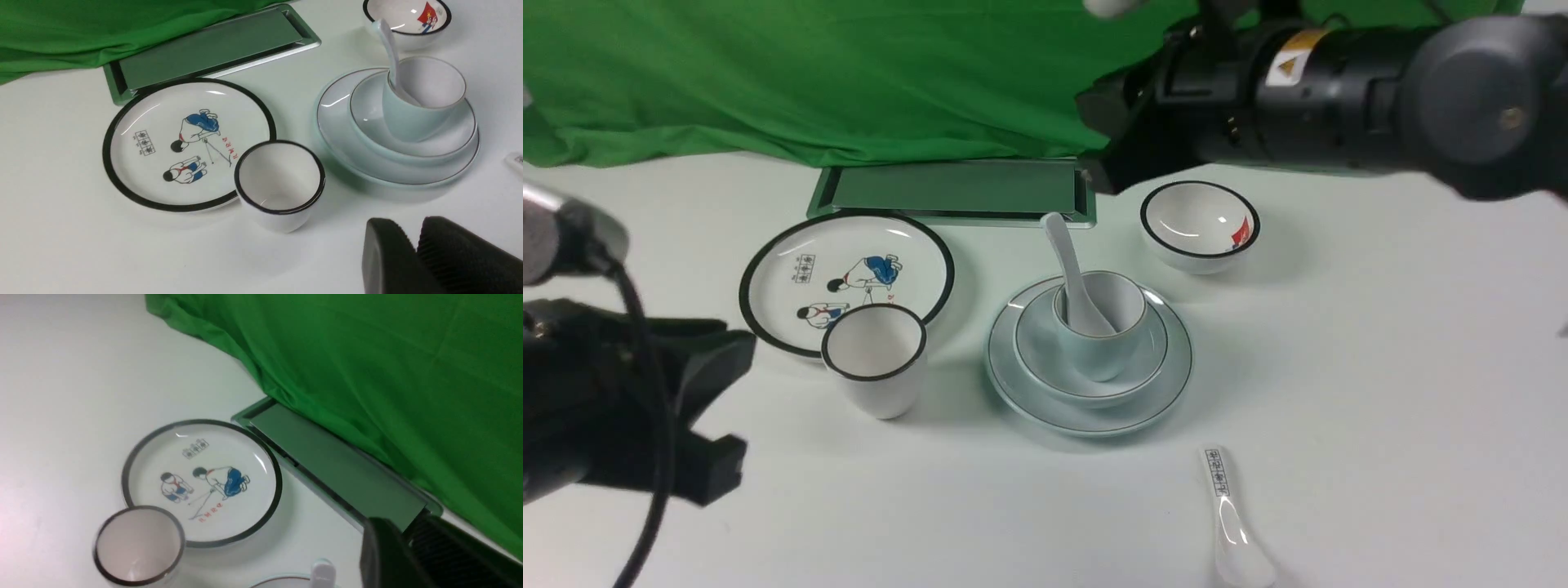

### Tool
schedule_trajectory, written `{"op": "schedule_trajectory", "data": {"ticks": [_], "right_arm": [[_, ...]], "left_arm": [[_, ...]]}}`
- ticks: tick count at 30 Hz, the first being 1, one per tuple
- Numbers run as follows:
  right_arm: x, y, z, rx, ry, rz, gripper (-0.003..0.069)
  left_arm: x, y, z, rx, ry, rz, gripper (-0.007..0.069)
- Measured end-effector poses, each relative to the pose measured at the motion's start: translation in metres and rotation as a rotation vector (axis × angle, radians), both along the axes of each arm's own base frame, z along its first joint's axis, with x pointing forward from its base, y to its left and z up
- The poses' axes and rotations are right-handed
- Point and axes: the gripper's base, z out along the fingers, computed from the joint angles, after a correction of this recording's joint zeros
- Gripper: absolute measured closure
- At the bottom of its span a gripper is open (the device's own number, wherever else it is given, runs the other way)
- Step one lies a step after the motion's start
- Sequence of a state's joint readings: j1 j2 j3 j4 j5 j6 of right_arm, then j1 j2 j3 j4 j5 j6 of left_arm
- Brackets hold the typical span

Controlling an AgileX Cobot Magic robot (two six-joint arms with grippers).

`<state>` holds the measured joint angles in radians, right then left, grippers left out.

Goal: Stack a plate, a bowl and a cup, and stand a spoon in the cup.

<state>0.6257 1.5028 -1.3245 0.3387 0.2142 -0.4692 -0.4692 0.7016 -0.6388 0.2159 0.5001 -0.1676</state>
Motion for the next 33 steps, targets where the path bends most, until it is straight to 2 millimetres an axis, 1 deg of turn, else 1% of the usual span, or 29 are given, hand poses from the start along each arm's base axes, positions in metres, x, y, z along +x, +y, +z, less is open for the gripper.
{"op": "schedule_trajectory", "data": {"ticks": [1,3,4,5,6,7,8,9,10,11,13,16,17,18,20,22,25,33], "right_arm": [[-0.011,-0.008,0.009,0.008,-0.016,0.002,0.0524],[-0.033,-0.024,0.018,0.021,-0.039,0.004,0.0528],[-0.040,-0.028,0.020,0.024,-0.046,0.004,0.0528],[-0.050,-0.036,0.021,0.031,-0.055,0.003,0.0529],[-0.063,-0.046,0.021,0.036,-0.065,0.003,0.0528],[-0.070,-0.051,0.020,0.038,-0.070,0.003,0.0528],[-0.080,-0.058,0.014,0.035,-0.065,0.002,0.0528],[-0.095,-0.069,0.014,0.044,-0.080,0.003,0.0528],[-0.106,-0.077,0.012,0.049,-0.088,0.003,0.0528],[-0.108,-0.078,0.011,0.050,-0.090,0.003,0.0528],[-0.128,-0.093,0.011,0.069,-0.119,0.003,0.0526],[-0.159,-0.116,0.003,0.116,-0.186,-0.006,0.0524],[-0.160,-0.117,0.001,0.116,-0.186,-0.007,0.0524],[-0.171,-0.125,0.001,0.143,-0.223,-0.012,0.0522],[-0.182,-0.134,-0.001,0.175,-0.267,-0.019,0.0521],[-0.190,-0.140,-0.003,0.193,-0.292,-0.022,0.0517],[-0.198,-0.146,0.000,0.220,-0.328,-0.025,0.0512],[-0.201,-0.149,0.003,0.233,-0.349,-0.028,0.0495]], "left_arm": [[-0.007,0.004,-0.002,0.001,-0.004,0.002,0.0562],[-0.022,0.012,-0.009,-0.002,-0.021,0.003,0.0562],[-0.029,0.015,-0.013,-0.010,-0.031,0.004,0.0562],[-0.035,0.018,-0.016,-0.021,-0.040,0.004,0.0562],[-0.040,0.021,-0.020,-0.029,-0.045,0.007,0.0562],[-0.045,0.023,-0.021,-0.048,-0.059,0.011,0.0562],[-0.053,0.027,-0.024,-0.067,-0.078,0.015,0.0562],[-0.060,0.031,-0.024,-0.086,-0.101,0.018,0.0562],[-0.065,0.034,-0.025,-0.098,-0.119,0.018,0.0562],[-0.066,0.034,-0.025,-0.099,-0.120,0.020,0.0562],[-0.075,0.039,-0.024,-0.120,-0.155,0.021,0.0562],[-0.086,0.045,-0.021,-0.151,-0.211,0.022,0.0562],[-0.087,0.045,-0.021,-0.152,-0.213,0.022,0.0562],[-0.089,0.046,-0.021,-0.156,-0.220,0.022,0.0562],[-0.089,0.046,-0.021,-0.158,-0.222,0.023,0.0562],[-0.089,0.046,-0.021,-0.159,-0.222,0.023,0.0562],[-0.090,0.046,-0.021,-0.164,-0.223,0.024,0.0562],[-0.090,0.046,-0.021,-0.170,-0.221,0.025,0.0560]]}}
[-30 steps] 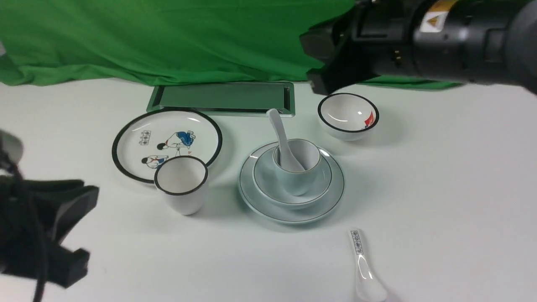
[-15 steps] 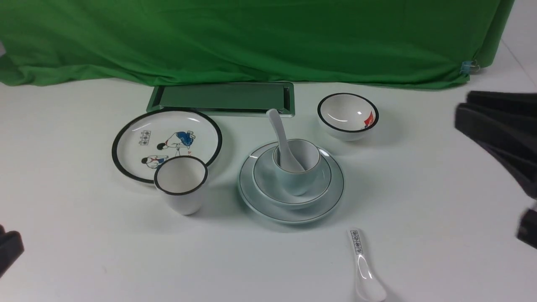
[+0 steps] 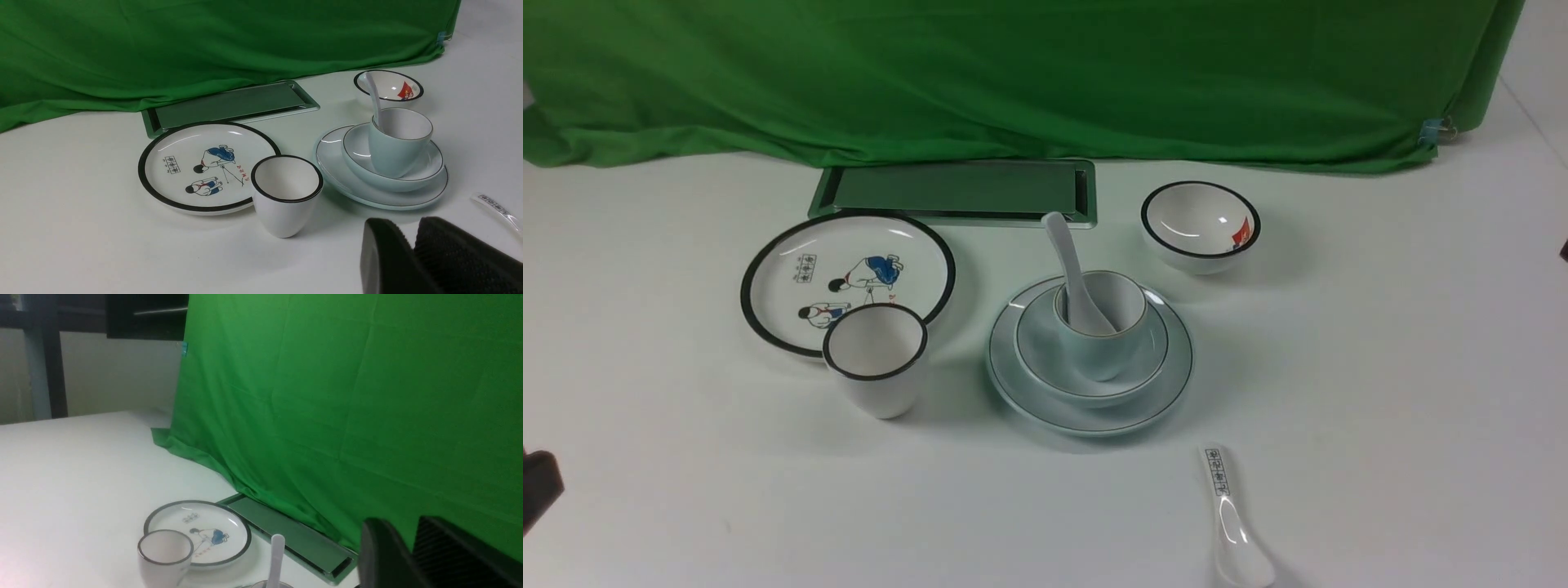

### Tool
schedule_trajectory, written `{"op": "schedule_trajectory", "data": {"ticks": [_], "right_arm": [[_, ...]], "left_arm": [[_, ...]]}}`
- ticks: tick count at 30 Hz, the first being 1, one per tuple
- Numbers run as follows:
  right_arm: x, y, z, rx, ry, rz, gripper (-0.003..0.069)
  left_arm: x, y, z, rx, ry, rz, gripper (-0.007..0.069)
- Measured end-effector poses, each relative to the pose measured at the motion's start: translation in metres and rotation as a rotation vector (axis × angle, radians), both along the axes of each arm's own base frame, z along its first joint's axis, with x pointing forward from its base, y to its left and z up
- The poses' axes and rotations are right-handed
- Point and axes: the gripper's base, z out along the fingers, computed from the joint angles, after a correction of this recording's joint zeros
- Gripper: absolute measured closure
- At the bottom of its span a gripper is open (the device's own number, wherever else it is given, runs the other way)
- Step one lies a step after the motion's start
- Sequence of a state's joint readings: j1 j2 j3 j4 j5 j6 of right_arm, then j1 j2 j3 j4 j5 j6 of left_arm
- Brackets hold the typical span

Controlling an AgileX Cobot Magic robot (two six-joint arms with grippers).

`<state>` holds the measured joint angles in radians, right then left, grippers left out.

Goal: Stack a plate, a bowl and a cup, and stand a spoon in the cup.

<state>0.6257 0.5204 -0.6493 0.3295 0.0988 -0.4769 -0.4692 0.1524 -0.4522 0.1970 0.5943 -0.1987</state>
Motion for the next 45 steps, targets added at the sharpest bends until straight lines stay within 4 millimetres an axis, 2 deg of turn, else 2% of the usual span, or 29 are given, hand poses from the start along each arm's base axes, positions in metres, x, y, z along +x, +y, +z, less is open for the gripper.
{"op": "schedule_trajectory", "data": {"ticks": [11,14,15,16,21,26,27,28,30,34,37,41,45], "right_arm": [[0.000,-0.001,0.002,0.003,-0.029,-0.009,0.0477],[-0.003,-0.004,0.007,0.015,-0.079,-0.021,0.0549],[-0.007,-0.007,0.008,0.021,-0.097,-0.022,0.0604],[-0.010,-0.009,0.009,0.021,-0.100,-0.020,0.0627],[-0.017,-0.014,-0.006,0.023,-0.086,-0.018,0.0648],[-0.017,-0.023,-0.061,0.089,-0.048,-0.102,0.0648],[-0.017,-0.024,-0.063,0.095,-0.052,-0.116,0.0648],[-0.015,-0.029,-0.085,0.096,-0.017,-0.177,0.0648],[-0.015,-0.035,-0.103,0.111,0.013,-0.248,0.0648],[-0.018,-0.051,-0.155,0.132,0.089,-0.450,0.0648],[-0.022,-0.058,-0.170,0.158,0.114,-0.553,0.0648],[-0.026,-0.067,-0.179,0.159,0.178,-0.694,0.0648],[-0.027,-0.070,-0.184,0.140,0.224,-0.744,0.0648]], "left_arm": [[0.000,0.000,0.000,0.000,0.000,0.000,0.0548],[0.000,0.000,0.000,0.000,0.000,0.000,0.0547],[0.000,0.000,0.000,0.000,0.000,0.000,0.0546],[0.000,0.000,0.000,0.002,-0.001,-0.001,0.0545],[0.000,0.000,0.000,0.003,-0.001,-0.001,0.0540],[0.000,0.000,0.000,0.004,-0.002,-0.001,0.0534],[0.000,0.000,0.000,0.004,-0.002,-0.001,0.0533],[0.000,0.000,0.000,0.005,-0.002,-0.001,0.0530],[0.000,0.000,0.000,0.005,-0.002,-0.001,0.0528],[0.000,0.000,0.000,0.006,-0.001,-0.001,0.0525],[0.000,0.000,0.000,0.006,-0.001,-0.001,0.0524],[0.000,0.000,0.000,0.007,-0.001,-0.001,0.0517],[0.000,0.000,0.000,0.007,0.000,-0.001,0.0514]]}}
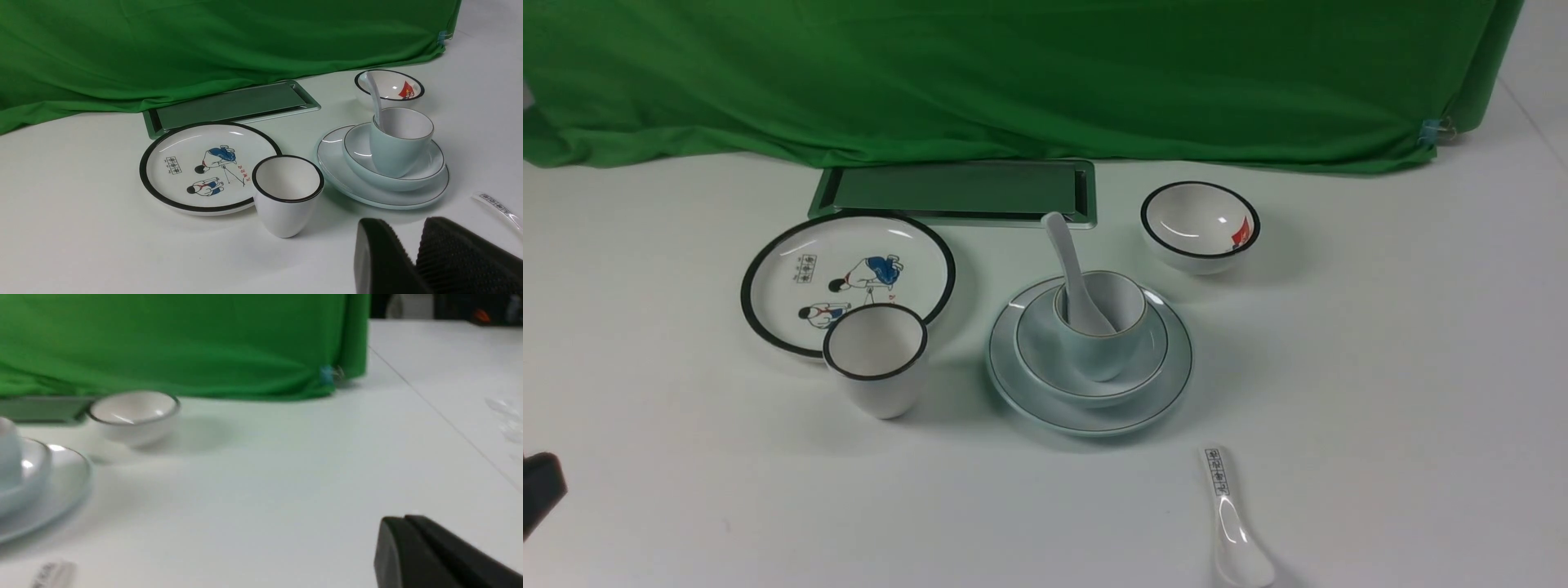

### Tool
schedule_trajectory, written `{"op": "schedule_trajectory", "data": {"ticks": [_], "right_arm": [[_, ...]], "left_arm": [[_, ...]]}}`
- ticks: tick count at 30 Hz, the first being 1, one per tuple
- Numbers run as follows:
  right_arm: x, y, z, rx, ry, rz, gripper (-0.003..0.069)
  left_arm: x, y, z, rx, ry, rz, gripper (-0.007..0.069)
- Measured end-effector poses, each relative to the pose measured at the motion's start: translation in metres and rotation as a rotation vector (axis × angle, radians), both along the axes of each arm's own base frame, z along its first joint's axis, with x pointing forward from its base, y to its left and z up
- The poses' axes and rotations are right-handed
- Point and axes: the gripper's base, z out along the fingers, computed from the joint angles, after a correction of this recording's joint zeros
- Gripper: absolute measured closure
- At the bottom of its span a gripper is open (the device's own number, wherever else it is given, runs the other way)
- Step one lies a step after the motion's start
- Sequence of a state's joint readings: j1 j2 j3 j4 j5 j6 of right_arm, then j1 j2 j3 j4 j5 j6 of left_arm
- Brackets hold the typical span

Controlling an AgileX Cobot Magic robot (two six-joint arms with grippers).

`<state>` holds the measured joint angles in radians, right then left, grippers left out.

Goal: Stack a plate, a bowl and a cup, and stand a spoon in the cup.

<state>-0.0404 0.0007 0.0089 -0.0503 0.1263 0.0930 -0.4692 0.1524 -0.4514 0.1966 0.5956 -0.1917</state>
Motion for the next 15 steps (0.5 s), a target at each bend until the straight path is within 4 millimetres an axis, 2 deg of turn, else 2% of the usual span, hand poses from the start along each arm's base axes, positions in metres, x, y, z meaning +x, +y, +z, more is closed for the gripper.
{"op": "schedule_trajectory", "data": {"ticks": [4,15], "right_arm": [[-0.0013,-0.0011,-0.0065,0.001,0.073,-0.015,0.0648],[-0.0017,-0.0014,-0.0085,-0.010,0.095,-0.016,0.0646]], "left_arm": [[0.0000,0.0000,0.0000,0.001,0.000,0.000,0.0508],[0.0000,0.0000,0.0000,0.006,-0.002,-0.001,0.0496]]}}
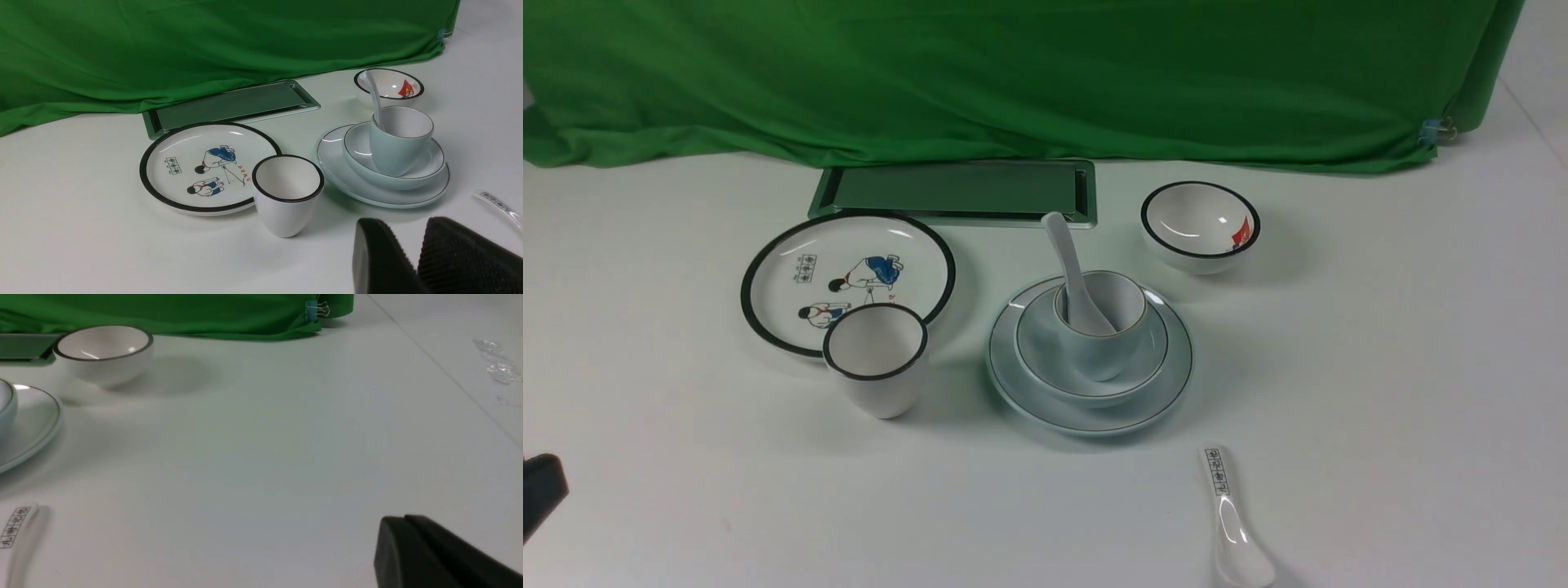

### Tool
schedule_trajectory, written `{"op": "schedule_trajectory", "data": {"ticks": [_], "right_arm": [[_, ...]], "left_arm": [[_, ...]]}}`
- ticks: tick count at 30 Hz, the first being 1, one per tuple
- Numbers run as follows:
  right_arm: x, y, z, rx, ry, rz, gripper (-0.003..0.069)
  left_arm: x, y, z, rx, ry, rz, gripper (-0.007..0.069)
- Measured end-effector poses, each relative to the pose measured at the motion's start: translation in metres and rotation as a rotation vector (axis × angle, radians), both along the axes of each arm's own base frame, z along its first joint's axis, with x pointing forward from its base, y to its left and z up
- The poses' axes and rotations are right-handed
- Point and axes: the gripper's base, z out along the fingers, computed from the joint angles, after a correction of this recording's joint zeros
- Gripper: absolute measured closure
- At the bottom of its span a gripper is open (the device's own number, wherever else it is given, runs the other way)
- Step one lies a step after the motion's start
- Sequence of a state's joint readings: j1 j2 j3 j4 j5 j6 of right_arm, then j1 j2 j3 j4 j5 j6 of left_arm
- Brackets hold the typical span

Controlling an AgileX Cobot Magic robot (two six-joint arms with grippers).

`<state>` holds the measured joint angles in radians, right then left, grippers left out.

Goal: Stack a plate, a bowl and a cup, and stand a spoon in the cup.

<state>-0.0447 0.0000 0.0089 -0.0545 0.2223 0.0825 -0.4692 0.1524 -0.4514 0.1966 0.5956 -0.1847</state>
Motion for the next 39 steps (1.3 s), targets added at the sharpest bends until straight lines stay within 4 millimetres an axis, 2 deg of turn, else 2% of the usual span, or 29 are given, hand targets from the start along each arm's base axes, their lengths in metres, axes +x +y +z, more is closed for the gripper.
{"op": "schedule_trajectory", "data": {"ticks": [26,30,32,35,39], "right_arm": [[0.000,0.000,0.000,-0.001,0.000,0.000,0.0572],[0.000,0.000,0.000,-0.001,0.000,0.000,0.0561],[0.000,0.000,0.000,-0.001,0.000,0.000,0.0558],[0.000,0.000,0.000,-0.001,0.000,0.000,0.0552],[0.000,0.000,0.000,-0.001,0.000,0.000,0.0544]], "left_arm": [[0.001,0.001,0.000,0.019,-0.010,0.008,0.0475],[0.005,-0.003,-0.013,0.016,0.001,0.000,0.0477],[0.008,-0.005,-0.021,-0.006,0.001,-0.001,0.0486],[0.013,-0.008,-0.028,-0.099,-0.069,0.045,0.0572],[0.015,-0.003,-0.043,-0.107,-0.170,0.155,0.0652]]}}
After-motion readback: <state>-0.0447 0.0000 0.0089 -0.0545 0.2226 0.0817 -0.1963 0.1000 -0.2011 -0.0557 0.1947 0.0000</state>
